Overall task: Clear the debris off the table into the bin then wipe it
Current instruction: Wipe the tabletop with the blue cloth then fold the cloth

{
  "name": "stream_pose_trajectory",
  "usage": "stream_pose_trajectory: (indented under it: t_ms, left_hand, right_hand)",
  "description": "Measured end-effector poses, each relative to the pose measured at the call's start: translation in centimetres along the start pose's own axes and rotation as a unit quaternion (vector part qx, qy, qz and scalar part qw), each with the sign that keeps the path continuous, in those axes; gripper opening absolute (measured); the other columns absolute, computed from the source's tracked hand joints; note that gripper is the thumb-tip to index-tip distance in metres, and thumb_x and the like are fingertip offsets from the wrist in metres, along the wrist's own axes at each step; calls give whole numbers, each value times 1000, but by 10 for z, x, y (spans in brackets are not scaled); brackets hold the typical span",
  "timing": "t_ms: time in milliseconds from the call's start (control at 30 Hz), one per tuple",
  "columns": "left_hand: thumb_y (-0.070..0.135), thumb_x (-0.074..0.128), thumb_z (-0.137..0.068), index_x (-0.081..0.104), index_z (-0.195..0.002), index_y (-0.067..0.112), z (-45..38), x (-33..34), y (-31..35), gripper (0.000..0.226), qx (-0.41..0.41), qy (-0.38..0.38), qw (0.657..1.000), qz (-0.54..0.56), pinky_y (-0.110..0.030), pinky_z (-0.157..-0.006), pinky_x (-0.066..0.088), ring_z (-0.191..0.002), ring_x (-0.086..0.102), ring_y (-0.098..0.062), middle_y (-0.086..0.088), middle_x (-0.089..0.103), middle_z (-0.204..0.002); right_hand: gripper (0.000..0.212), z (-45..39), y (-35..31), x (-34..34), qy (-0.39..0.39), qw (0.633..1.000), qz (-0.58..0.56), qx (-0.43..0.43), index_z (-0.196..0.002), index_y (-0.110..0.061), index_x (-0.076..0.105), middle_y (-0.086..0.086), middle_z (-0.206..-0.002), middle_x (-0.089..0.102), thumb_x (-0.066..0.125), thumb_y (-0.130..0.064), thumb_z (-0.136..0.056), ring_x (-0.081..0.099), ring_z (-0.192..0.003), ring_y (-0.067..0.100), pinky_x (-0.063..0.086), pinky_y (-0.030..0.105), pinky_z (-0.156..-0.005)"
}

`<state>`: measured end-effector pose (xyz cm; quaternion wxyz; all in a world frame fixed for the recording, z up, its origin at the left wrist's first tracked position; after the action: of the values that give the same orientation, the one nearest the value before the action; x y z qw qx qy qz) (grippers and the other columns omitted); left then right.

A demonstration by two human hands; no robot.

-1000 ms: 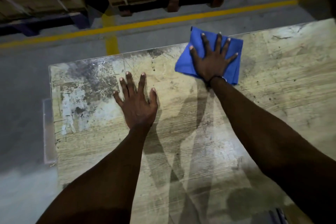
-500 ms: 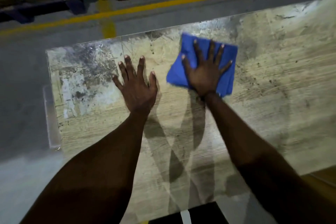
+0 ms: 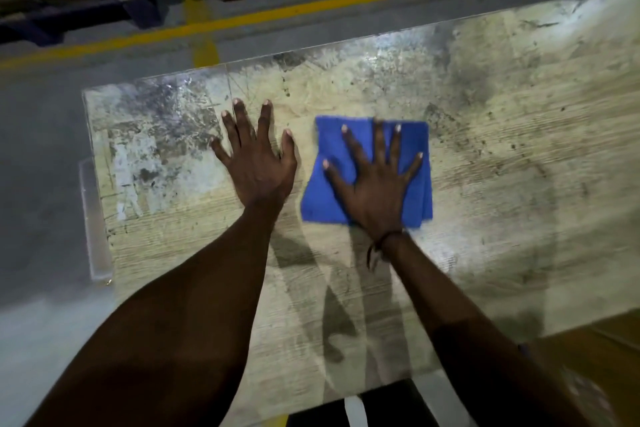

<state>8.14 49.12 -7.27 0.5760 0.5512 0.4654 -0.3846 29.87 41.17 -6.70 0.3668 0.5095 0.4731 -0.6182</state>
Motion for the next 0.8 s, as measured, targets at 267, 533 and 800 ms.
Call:
stream_pose_trajectory:
  t_ms: [267,533,800]
  left_hand:
    - [57,34,-104,29,-163,38,1,-3,0,63,-6,6,1000,8,-63,-126,8,-162,9,-30,-5,13,-176]
    - [58,32,-104,30,-163,37,3,-3,0,63,-2,-3,1000,22,-63,-126,6,-162,8,-30,-5,12,-176]
    - [58,32,-104,36,-161,31,7,-7,1,63,5,24,1000,20,-61,-126,8,-162,12,-30,-9,18,-174]
  right_hand:
    - [76,-114,31,-3,26,998,-10,64,-163,-50,19,2,-176,10,23,-83,-95,1,-162,36,4,79,-115]
    - [75,84,-2,3,-4,998,7,-63,-162,-50,21,-2,-176,7,36,-81,-96,-3,-162,31,0,73,-120]
    - [78,-69,77,-7,10,998,-22,53,-162,-51,15,1,-176,6,26,-85,-93,-3,-162,35,2,79,-116]
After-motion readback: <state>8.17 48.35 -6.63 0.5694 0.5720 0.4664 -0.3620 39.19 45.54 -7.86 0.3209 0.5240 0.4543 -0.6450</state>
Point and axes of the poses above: each hand's wrist, its own z-axis away from the middle knuckle, its own x-axis out of the palm, y = z × x, the point moved 10 cm from there along -z, towards the middle knuckle
